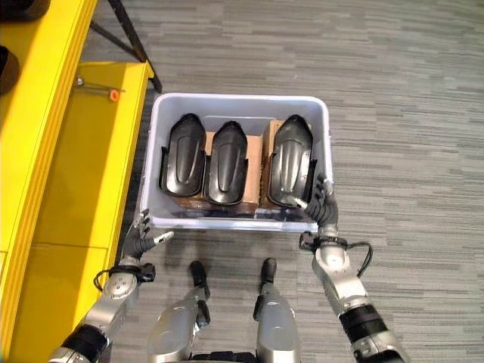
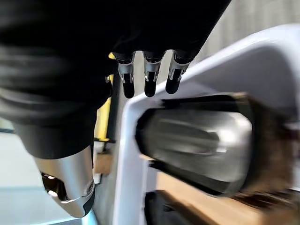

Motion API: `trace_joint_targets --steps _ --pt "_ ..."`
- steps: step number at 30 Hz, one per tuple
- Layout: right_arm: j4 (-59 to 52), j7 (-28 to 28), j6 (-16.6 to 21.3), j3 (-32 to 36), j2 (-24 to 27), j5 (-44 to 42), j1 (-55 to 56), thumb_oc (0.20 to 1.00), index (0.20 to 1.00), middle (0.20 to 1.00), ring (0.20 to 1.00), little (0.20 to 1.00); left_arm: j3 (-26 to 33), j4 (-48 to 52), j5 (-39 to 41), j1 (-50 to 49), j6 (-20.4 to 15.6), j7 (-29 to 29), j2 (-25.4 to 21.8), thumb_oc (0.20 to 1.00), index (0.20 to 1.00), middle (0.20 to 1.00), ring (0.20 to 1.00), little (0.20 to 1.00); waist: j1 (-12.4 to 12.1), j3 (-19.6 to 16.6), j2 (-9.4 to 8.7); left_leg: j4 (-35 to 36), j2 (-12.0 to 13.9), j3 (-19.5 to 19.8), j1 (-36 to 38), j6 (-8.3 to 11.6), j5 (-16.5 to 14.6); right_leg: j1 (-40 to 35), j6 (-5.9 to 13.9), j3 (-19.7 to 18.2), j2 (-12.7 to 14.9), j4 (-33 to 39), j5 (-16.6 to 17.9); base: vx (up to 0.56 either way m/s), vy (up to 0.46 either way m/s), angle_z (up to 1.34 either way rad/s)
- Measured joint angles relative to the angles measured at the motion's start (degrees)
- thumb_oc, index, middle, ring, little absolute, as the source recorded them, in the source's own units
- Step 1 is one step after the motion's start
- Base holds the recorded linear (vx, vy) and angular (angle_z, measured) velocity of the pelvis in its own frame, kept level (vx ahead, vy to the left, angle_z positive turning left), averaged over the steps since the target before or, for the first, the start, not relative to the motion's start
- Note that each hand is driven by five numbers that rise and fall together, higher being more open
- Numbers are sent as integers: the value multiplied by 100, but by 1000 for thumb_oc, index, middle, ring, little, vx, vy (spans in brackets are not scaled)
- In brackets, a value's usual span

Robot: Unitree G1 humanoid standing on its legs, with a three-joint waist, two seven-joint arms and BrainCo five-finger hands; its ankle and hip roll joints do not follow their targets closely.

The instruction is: Move parts from the plastic box to the shelf.

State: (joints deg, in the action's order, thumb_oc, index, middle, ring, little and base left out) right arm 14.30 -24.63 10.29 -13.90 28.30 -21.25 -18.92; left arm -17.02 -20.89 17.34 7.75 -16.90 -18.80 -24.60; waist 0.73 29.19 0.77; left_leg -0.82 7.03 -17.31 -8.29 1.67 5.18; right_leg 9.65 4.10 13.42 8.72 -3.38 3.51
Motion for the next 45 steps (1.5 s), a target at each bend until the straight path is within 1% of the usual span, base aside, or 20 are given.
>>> trace_joint_targets --steps 2,3,4,5,7,9,11,12,15,17,19,22,23,24,26,28,32,37,40,45 --pt "6 -286 -28 106 115 248 -603 1000 1000 1000 1000 1000 16 412 -6 248 -161 -168 -168 1000 1000 1000 1000 1000 -61 150 137 -144 1 73 -284 -13 14 278 -57 28 -7 -185 -9 -60 -17 10" --pt "3 -438 -86 107 120 346 -963 1000 1000 1000 1000 1000 34 518 -6 413 -266 -302 -167 1000 1000 1000 1000 1000 -192 218 228 -159 0 78 -287 -18 23 314 -94 31 2 -280 -38 -78 -32 5" --pt "3 -516 -119 71 105 382 -1059 1000 1000 1000 1000 1000 75 631 -6 417 -301 -368 -176 1000 1000 1000 1000 1000 -212 221 236 -169 0 77 -288 -18 23 337 -98 27 7 -333 -66 -81 -28 15" --pt "50 -879 -248 76 109 694 -1315 1000 1000 1000 1000 1000 304 1238 -2 446 -487 -420 -190 1000 1000 1000 1000 1000 -304 239 264 -262 -9 192 -467 -16 22 533 -133 93 51 -590 -191 -53 -10 22" --pt "142 -1100 -378 165 103 961 -1490 1000 1000 1000 1000 1000 413 1611 13 558 -686 -413 -197 1000 1000 1000 1000 1000 -464 252 288 -377 -10 251 -660 -19 26 763 -162 129 102 -844 -293 -30 1 21" --pt "393 -1166 -527 178 104 1313 -1680 1000 1000 1000 1000 1000 497 1914 16 640 -760 -410 -211 1000 1000 1000 1000 1000 -531 256 296 -443 -46 323 -798 -24 28 967 -190 153 184 -1151 -435 -26 -3 18" --pt "483 -1170 -638 166 103 1507 -1761 1000 1000 1000 1000 1000 510 1934 38 684 -860 -410 -291 1000 1000 1000 1000 1000 -649 256 297 -502 -79 355 -919 -32 34 1145 -191 157 255 -1376 -540 -15 -14 13" --pt "495 -1168 -682 141 102 1570 -1788 1000 1000 1000 1000 1000 525 1934 75 696 -865 -414 -310 1000 1000 1000 1000 1000 -647 256 298 -531 -91 370 -968 -33 33 1208 -202 158 285 -1453 -574 -13 -19 9" --pt "681 -1161 -841 -28 84 1588 -1941 1000 1000 1000 1000 1000 530 1932 169 642 -872 -491 -314 1000 1000 1000 1000 1000 -695 256 298 -612 -114 393 -1127 -36 35 1418 -226 155 348 -1667 -645 -18 -27 6" --pt "818 -1161 -948 -43 21 1538 -2040 1000 1000 1000 1000 1000 539 1934 170 668 -971 -569 -314 1000 1000 1000 1000 1000 -727 256 298 -663 -111 416 -1246 -38 37 1554 -240 153 360 -1774 -681 -2 -21 5" --pt "1005 -1174 -1008 -44 -118 1271 -2135 1000 1000 1000 1000 1000 586 1947 182 645 -1090 -651 -291 1000 1000 1000 1000 1000 -738 256 298 -730 -104 440 -1343 -38 38 1655 -265 154 369 -1874 -714 17 -15 4" --pt "1600 -1295 -1153 -62 -419 759 -2179 1000 1000 1000 1000 1000 686 1975 206 660 -1266 -851 -223 1000 1000 1000 1000 1000 -784 255 299 -766 -97 499 -1448 -16 53 1783 -304 165 380 -2013 -776 7 -11 6" --pt "1690 -1380 -1162 -79 -491 654 -2155 1000 1000 1000 1000 1000 714 1973 208 657 -1282 -932 -220 1000 1000 1000 1000 1000 -783 255 299 -769 -95 508 -1487 -13 62 1834 -314 169 382 -2041 -785 0 0 0" --pt "1859 -1609 -1155 -84 -655 605 -2095 1000 1000 1000 1000 1000 846 1970 229 656 -1288 -1062 -128 1000 1000 1000 1000 1000 -781 255 299 -797 -96 510 -1605 -16 76 1972 -324 158 395 -2089 -794 0 0 0" --pt "1878 -1808 -1156 -86 -740 608 -2027 1000 1000 1000 1000 1000 890 1969 231 649 -1286 -1082 -60 1000 1000 1000 1000 1000 -765 255 300 -822 -94 516 -1713 -24 88 2082 -326 155 401 -2122 -793 0 0 0" --pt "1876 -2252 -1156 -78 -746 636 -1922 1000 1000 1000 1000 1000 884 1970 223 633 -1287 -1023 -55 1000 1000 1000 1000 1000 -764 255 300 -830 -98 515 -1794 -26 103 2174 -327 150 412 -2161 -791 -5 42 1" --pt "1904 -2609 -1134 -66 -746 710 -1882 1000 1000 1000 1000 1000 830 1969 576 623 -1292 -835 29 1000 1000 1000 1000 1000 -721 255 302 -830 -101 506 -1825 -26 106 2219 -329 143 415 -2151 -790 -6 43 -1" --pt "1932 -2653 -975 -89 -758 686 -1862 1000 1000 1000 1000 1000 731 1969 576 632 -1294 -779 61 1000 1000 1000 1000 1000 -646 253 305 -819 -98 449 -1825 -25 100 2258 -339 94 406 -2157 -796 49 30 -5" --pt "1940 -2254 -803 -114 -768 446 -1866 1000 1000 1000 1000 1000 731 1969 576 632 -1294 -778 62 1000 1000 1000 1000 1000 -653 252 307 -819 -96 426 -1818 -25 100 2273 -343 70 402 -2180 -794 3 5 -2" --pt "2111 -1776 -496 -214 -799 203 -1941 1000 1000 1000 1000 1000 739 1968 621 626 -1293 -653 60 1000 1000 1000 1000 1000 -667 250 311 -825 -98 401 -1780 -25 101 2269 -346 43 413 -2229 -795 0 0 0"
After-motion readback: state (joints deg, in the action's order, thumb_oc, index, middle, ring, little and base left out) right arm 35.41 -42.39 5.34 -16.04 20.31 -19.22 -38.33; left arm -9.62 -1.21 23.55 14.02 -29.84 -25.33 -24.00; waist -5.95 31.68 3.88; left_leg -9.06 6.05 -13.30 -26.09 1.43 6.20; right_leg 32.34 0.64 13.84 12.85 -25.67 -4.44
